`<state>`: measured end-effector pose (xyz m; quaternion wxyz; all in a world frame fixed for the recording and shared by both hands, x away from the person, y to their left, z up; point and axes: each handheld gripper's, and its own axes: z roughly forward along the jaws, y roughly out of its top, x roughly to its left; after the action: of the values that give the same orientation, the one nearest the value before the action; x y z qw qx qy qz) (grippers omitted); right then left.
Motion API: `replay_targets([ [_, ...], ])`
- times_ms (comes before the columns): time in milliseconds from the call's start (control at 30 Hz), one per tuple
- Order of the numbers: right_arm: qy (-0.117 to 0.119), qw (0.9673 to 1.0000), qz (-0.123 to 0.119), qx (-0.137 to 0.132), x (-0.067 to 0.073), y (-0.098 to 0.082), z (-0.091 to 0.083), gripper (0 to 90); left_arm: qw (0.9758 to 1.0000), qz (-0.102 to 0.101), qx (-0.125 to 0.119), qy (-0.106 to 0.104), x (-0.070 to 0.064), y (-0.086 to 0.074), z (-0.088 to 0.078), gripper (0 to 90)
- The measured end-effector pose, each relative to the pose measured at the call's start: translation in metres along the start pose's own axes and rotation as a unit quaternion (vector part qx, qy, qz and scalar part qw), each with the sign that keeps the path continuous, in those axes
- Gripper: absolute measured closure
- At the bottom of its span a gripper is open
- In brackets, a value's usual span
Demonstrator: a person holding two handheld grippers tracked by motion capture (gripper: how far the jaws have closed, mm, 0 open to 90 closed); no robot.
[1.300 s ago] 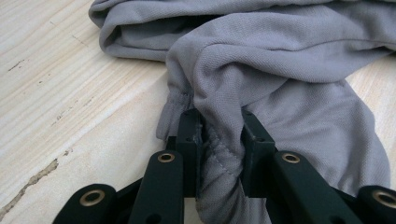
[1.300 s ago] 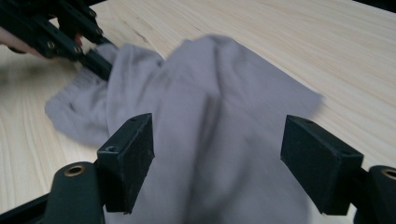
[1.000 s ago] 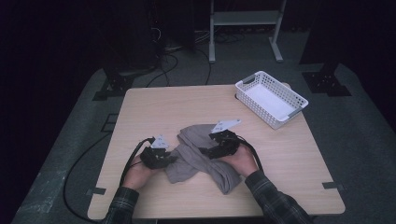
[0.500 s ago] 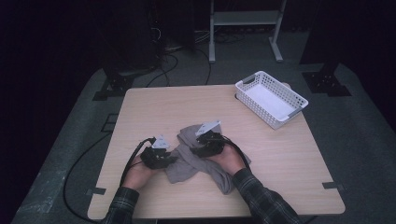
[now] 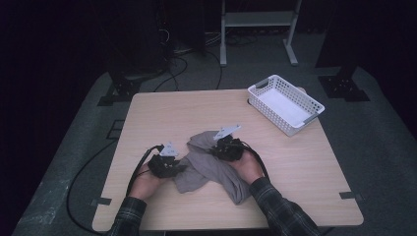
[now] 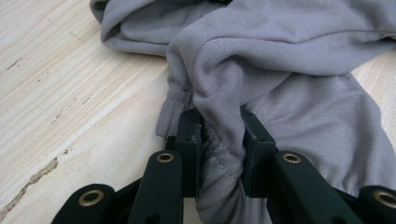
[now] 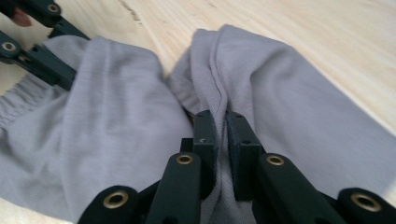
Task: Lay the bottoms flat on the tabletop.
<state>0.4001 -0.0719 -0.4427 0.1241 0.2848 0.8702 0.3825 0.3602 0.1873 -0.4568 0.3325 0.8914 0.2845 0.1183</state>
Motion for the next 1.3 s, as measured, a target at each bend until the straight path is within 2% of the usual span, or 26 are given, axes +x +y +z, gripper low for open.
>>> replay_targets([
  [433,-0.035,0.9988,0.014,-0.029,-0.025,-0.018,-0.051,83.3,1.0,-0.003,0.001,-0.001,0.001,0.0,0.0,73.3],
  [667,-0.068,0.9963,0.036,-0.038,-0.042,-0.041,-0.082,83.4,0.9999,0.009,0.007,0.007,-0.001,0.002,0.0,74.0],
  [833,-0.092,0.9926,0.069,-0.041,-0.058,-0.067,-0.107,83.4,0.9998,0.012,0.009,0.009,-0.001,0.002,0.0,74.8],
  [967,-0.111,0.9899,0.083,-0.033,-0.071,-0.087,-0.123,83.4,0.9999,0.008,0.007,0.01,0.0,0.002,-0.001,75.3],
  [1067,-0.123,0.9876,0.093,-0.029,-0.078,-0.1,-0.134,83.4,0.9998,0.009,0.009,0.018,0.002,0.002,-0.002,75.4],
  [1133,-0.134,0.9857,0.099,-0.024,-0.082,-0.108,-0.143,83.4,0.9994,0.011,0.013,0.031,0.004,0.002,-0.004,75.5],
  [1300,-0.163,0.9803,0.111,-0.007,-0.088,-0.132,-0.162,83.3,0.999,-0.004,0.009,0.043,0.011,-0.002,-0.01,75.8],
])
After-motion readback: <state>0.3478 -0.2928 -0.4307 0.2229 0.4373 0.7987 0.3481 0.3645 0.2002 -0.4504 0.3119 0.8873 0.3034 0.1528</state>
